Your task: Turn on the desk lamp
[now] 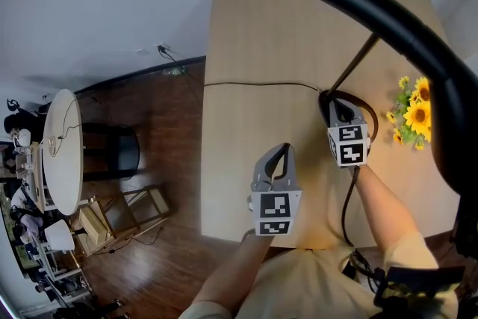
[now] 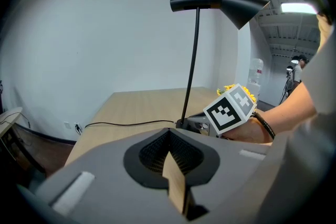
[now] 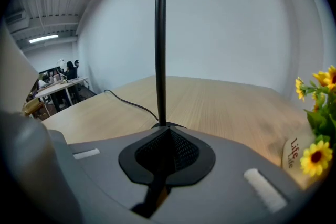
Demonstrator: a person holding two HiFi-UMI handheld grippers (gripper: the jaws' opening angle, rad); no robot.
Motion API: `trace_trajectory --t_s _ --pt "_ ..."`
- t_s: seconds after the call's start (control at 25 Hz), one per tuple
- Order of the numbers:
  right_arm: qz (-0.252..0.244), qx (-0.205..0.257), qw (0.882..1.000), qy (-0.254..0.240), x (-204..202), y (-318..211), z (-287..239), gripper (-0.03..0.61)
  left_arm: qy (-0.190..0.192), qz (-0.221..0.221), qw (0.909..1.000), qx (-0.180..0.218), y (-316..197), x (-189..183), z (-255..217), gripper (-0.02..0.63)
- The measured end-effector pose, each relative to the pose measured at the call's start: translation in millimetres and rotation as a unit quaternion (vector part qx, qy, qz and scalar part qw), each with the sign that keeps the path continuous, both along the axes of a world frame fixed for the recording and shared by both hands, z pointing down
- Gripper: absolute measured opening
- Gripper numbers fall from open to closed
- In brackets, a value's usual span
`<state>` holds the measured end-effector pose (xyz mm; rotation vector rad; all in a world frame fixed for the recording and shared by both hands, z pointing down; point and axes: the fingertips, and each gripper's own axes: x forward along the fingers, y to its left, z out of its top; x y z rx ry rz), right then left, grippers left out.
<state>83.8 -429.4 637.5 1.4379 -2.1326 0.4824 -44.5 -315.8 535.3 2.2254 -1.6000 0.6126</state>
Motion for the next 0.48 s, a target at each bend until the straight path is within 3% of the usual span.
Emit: trace_trajectory --t_s 0.48 --pt "0.009 0.044 0.998 -0.032 -4.8 21.9 -53.6 0.000 0.007 0.011 0.9997 0.022 2.8 5.2 -21.0 -0.002"
